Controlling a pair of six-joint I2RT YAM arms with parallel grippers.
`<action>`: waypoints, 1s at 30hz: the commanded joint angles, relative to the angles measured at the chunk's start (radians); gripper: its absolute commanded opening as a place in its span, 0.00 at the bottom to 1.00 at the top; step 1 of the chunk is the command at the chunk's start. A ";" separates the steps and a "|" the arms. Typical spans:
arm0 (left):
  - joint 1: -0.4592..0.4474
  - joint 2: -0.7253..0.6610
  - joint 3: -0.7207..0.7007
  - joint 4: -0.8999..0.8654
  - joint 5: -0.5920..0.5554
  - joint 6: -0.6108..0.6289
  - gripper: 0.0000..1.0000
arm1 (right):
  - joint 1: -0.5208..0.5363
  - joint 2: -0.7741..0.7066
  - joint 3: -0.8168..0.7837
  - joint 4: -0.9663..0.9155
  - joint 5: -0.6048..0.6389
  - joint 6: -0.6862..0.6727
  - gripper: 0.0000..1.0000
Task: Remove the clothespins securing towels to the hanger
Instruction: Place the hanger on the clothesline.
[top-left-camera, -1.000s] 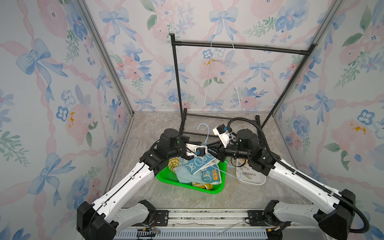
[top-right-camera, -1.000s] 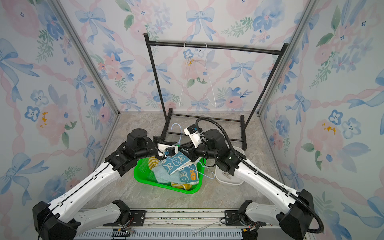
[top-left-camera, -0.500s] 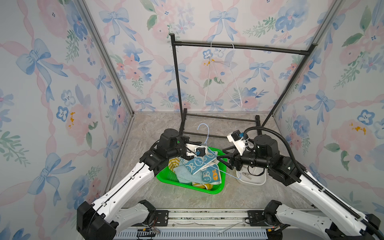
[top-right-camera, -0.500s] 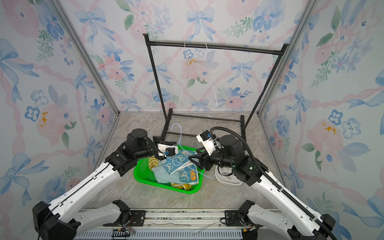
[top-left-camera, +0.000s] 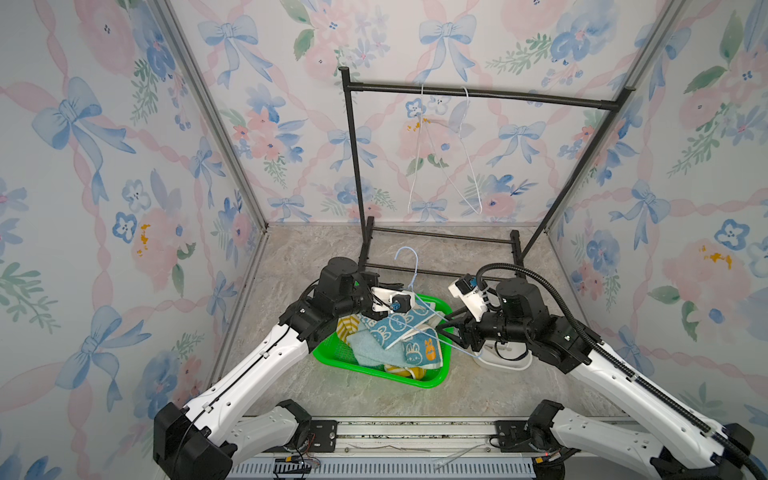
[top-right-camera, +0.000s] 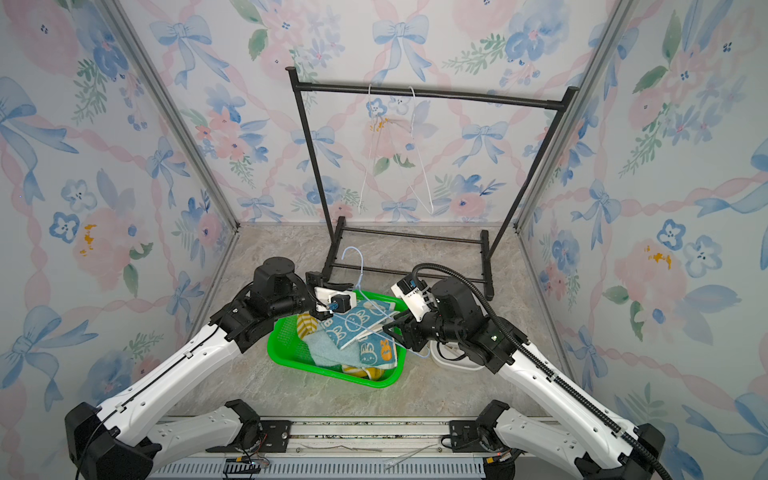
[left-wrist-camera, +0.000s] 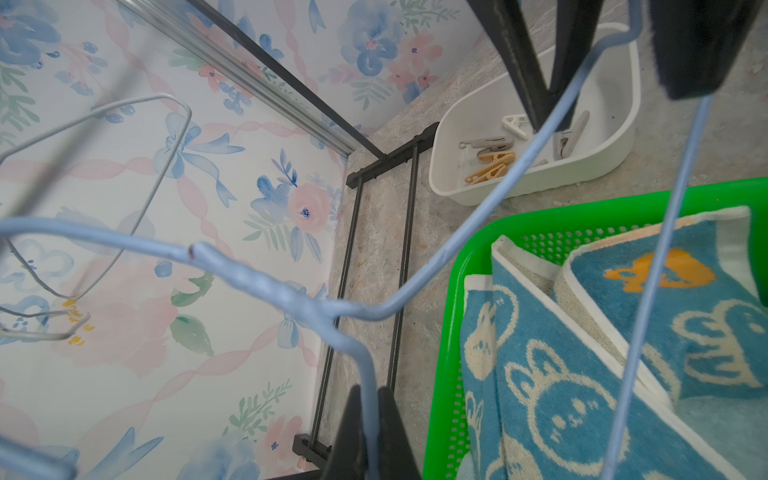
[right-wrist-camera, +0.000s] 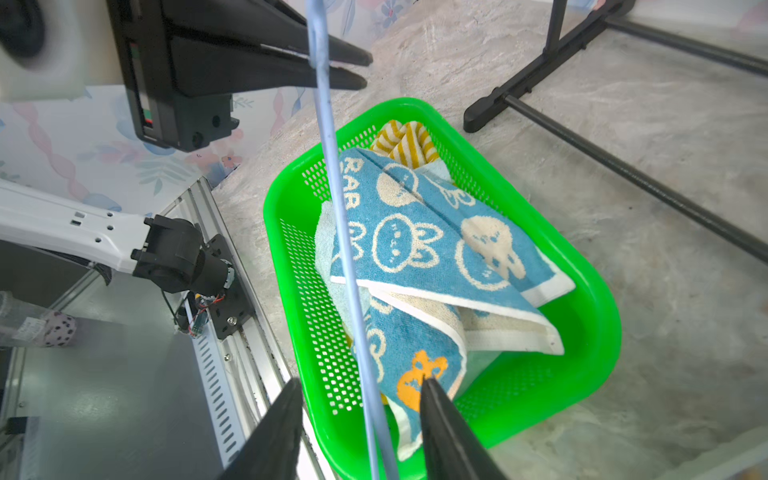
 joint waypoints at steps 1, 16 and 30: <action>-0.006 -0.015 0.015 0.006 0.030 -0.003 0.00 | -0.009 0.013 -0.005 0.001 -0.025 -0.006 0.35; -0.006 -0.028 0.029 0.005 0.062 -0.040 0.38 | -0.013 -0.061 0.022 -0.077 0.048 0.031 0.00; -0.002 -0.151 -0.115 0.227 -0.184 -0.192 0.62 | -0.137 -0.238 0.023 -0.290 0.264 0.108 0.00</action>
